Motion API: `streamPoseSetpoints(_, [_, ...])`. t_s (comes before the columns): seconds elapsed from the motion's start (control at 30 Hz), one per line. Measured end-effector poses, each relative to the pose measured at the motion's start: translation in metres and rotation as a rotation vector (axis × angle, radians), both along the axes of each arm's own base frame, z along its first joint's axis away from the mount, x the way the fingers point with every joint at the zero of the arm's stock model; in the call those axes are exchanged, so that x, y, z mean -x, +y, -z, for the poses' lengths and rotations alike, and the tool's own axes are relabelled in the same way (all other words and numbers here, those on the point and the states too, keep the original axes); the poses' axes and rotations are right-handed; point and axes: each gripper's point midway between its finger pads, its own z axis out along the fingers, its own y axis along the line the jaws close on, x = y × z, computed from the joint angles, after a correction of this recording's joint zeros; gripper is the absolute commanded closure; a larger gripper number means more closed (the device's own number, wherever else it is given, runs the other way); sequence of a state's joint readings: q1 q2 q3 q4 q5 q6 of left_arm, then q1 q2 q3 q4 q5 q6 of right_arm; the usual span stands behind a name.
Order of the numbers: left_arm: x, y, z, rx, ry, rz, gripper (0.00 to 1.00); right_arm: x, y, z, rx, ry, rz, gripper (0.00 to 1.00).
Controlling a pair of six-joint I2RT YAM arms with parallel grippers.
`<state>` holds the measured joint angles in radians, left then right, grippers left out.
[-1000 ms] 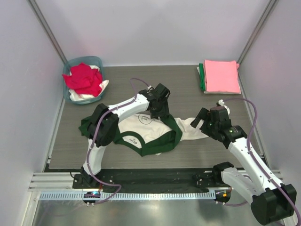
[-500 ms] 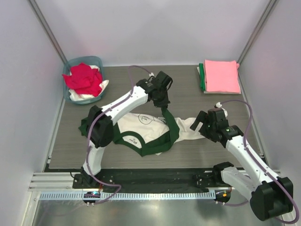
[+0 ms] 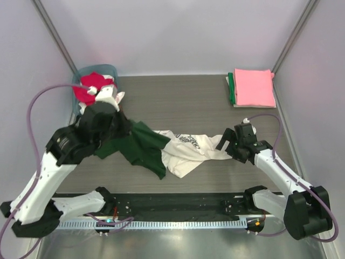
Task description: Fold and stack the t-shirts
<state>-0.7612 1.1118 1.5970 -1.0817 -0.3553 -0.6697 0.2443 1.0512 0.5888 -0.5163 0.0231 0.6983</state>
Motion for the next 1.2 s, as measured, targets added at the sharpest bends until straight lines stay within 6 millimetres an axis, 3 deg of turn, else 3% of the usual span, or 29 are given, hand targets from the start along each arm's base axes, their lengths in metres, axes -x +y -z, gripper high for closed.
streamPoseSetpoints(0.13, [0.028, 0.042, 0.028, -0.065, 0.017, -0.054, 1.0, -0.003, -0.009, 0.0, 0.006, -0.002, 0.03, 0.08])
streamPoseSetpoints(0.27, [0.037, 0.057, 0.046, -0.113, 0.043, -0.076, 1.0, -0.008, -0.032, 0.004, -0.014, -0.017, 0.129, 0.14])
streamPoseSetpoints(0.63, [0.037, 0.059, 0.069, -0.161, 0.091, -0.083, 1.0, 0.01, -0.057, 0.028, -0.019, 0.041, 0.232, 0.38])
streamPoseSetpoints(1.03, [0.035, 0.057, 0.079, -0.175, 0.104, -0.083, 1.0, -0.004, -0.059, 0.04, -0.031, 0.053, 0.248, 0.54])
streamPoseSetpoints(1.13, [0.035, 0.057, 0.082, -0.179, 0.108, -0.083, 1.0, -0.005, -0.058, 0.041, -0.038, 0.044, 0.247, 0.66])
streamPoseSetpoints(1.2, [0.035, 0.057, 0.082, -0.179, 0.108, -0.084, 1.0, -0.005, -0.057, 0.042, -0.041, 0.044, 0.243, 0.84])
